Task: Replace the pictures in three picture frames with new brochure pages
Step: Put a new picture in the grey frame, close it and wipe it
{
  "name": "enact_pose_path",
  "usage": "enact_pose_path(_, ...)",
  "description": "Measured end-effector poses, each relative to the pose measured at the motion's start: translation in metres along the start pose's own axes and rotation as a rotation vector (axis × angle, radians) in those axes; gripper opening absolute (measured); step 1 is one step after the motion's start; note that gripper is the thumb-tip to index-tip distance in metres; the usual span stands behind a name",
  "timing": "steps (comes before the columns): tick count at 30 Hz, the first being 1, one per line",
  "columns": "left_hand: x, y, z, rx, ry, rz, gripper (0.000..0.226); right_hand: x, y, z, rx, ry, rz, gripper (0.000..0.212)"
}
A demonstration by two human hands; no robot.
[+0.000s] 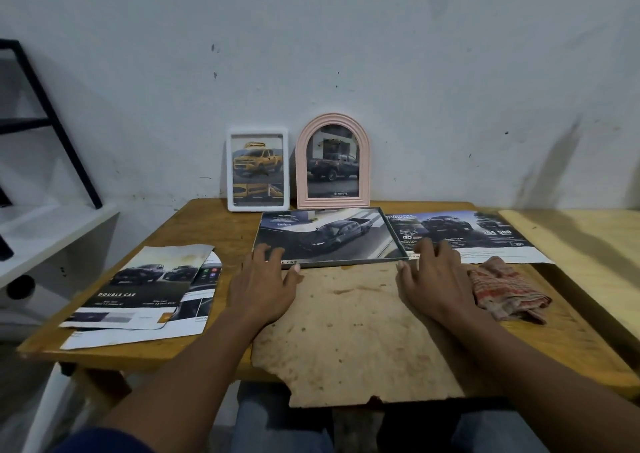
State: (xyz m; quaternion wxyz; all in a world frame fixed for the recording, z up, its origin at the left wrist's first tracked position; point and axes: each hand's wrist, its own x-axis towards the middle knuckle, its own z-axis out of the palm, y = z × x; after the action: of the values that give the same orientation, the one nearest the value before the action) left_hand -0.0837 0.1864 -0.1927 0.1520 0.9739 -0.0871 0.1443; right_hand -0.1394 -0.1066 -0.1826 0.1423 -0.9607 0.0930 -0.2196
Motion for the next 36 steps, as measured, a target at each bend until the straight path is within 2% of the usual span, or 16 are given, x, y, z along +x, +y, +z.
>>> enact_pose_path(5,0.018,-0.006,-0.015,-0.155,0.032,-0.061,0.056,0.025,-0.013,-0.018,0.172,0.05,0.004,0.033)
enact_pose_path(9,0.045,-0.008,-0.029,-0.258,0.014,-0.139,0.051,0.066,-0.019,-0.019,0.277,-0.019,0.109,0.031)
enact_pose_path(12,0.067,-0.012,-0.039,-0.33,0.021,-0.169,0.051,0.106,-0.024,-0.012,0.265,-0.102,0.185,0.039)
enact_pose_path(14,0.081,-0.015,-0.042,-0.35,-0.023,-0.196,0.044,0.132,-0.03,-0.003,0.242,-0.152,0.217,0.044)
enact_pose_path(17,0.102,-0.027,-0.032,-0.46,-0.137,-0.223,0.021,0.165,-0.041,0.012,0.234,-0.228,0.256,0.047)
enact_pose_path(19,0.114,-0.035,-0.023,-0.511,-0.194,-0.239,0.032,0.185,-0.046,0.025,0.245,-0.274,0.283,0.051)
enact_pose_path(21,0.124,-0.041,-0.012,-0.468,-0.222,-0.257,0.046,0.201,-0.048,0.037,0.284,-0.306,0.311,0.054)
enact_pose_path(23,0.129,-0.045,-0.001,-0.32,-0.208,-0.25,0.055,0.209,-0.049,0.049,0.342,-0.321,0.307,0.054)
enact_pose_path(26,0.129,-0.047,0.009,-0.152,-0.147,-0.206,0.055,0.208,-0.046,0.064,0.37,-0.291,0.197,0.045)
enact_pose_path(30,0.125,-0.046,0.016,-0.092,-0.114,-0.195,0.054,0.183,-0.04,0.073,0.331,-0.227,0.039,0.026)
enact_pose_path(32,0.125,-0.045,0.018,-0.107,-0.106,-0.209,0.054,0.167,-0.034,0.071,0.269,-0.226,-0.012,0.032)
enact_pose_path(36,0.129,-0.043,0.019,-0.098,-0.096,-0.231,0.048,0.146,-0.028,0.063,0.136,-0.359,0.012,0.049)
